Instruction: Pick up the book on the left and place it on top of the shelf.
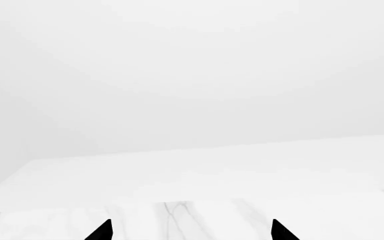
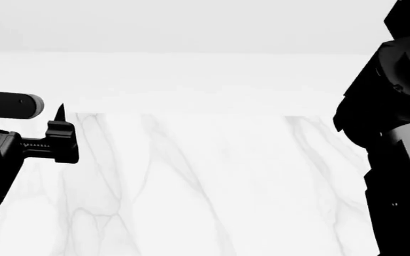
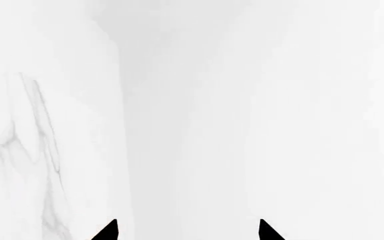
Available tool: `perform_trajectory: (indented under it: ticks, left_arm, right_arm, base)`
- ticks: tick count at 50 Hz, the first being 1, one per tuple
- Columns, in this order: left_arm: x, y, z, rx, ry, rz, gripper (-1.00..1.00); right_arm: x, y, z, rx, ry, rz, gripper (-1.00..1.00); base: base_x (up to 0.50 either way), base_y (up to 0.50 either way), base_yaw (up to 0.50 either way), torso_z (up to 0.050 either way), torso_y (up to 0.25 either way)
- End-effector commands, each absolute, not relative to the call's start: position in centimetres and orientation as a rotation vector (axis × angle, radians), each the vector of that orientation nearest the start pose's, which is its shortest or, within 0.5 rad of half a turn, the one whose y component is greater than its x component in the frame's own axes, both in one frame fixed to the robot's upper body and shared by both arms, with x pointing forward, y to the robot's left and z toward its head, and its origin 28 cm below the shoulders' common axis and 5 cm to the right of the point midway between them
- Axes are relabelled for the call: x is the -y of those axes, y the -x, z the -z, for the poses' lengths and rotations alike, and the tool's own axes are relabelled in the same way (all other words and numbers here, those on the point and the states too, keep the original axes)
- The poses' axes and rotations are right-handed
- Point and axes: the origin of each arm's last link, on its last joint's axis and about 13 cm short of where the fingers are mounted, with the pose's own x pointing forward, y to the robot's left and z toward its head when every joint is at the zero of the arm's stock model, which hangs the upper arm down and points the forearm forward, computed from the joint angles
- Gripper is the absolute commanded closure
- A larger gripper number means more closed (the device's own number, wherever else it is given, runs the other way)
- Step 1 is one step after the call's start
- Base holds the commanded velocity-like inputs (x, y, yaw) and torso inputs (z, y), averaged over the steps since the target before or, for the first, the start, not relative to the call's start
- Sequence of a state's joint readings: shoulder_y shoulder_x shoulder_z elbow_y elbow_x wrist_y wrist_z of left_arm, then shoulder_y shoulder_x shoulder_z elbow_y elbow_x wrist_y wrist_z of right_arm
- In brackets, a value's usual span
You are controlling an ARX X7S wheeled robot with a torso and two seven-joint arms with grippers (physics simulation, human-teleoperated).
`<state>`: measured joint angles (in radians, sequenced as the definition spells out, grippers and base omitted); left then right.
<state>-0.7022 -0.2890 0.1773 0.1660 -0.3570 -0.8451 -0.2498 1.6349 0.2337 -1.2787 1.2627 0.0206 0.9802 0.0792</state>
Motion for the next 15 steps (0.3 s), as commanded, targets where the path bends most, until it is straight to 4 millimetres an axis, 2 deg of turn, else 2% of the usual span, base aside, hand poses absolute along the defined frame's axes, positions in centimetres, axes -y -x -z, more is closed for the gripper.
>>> perform_trajectory:
  ticks: [1,4,5,8,12,15]
  left_arm:
    - [-23.2,-31.4,-18.1,-0.025,-0.095,-0.033,-1.0]
    - [-23.3,-31.3,-18.1,-0.024,-0.095,-0.035,-1.0]
    - [-23.3,-31.3,-18.0,-0.025,-0.097,-0.037,-1.0]
    - [-23.3,-31.2,-18.1,-0.024,-0.097,-0.038,-1.0]
    - [-23.4,-31.2,-18.2,-0.019,-0.095,-0.041,-1.0]
    - [-23.4,-31.2,-18.2,-0.019,-0.096,-0.041,-1.0]
  right_arm:
    - [19.5,-39.5,-26.6,-0.335,0.796,0.486,-1.0]
    - [18.4,-37.9,-24.9,-0.198,0.624,0.364,-1.0]
    - [18.0,-37.0,-24.1,-0.17,0.508,0.295,-1.0]
    - [17.4,-35.3,-22.5,-0.083,0.391,0.199,-1.0]
    - [16.6,-32.9,-20.5,0.002,0.294,0.107,-1.0]
    - [16.3,-32.2,-19.6,0.017,0.296,0.109,-1.0]
  base:
    - [0.0,0.0,0.0,0.0,0.0]
    - [0.0,0.0,0.0,0.0,0.0]
    - [0.0,0.0,0.0,0.0,0.0]
    - [0.0,0.0,0.0,0.0,0.0]
    - [0.0,0.0,0.0,0.0,0.0]
    - [0.0,0.0,0.0,0.0,0.0]
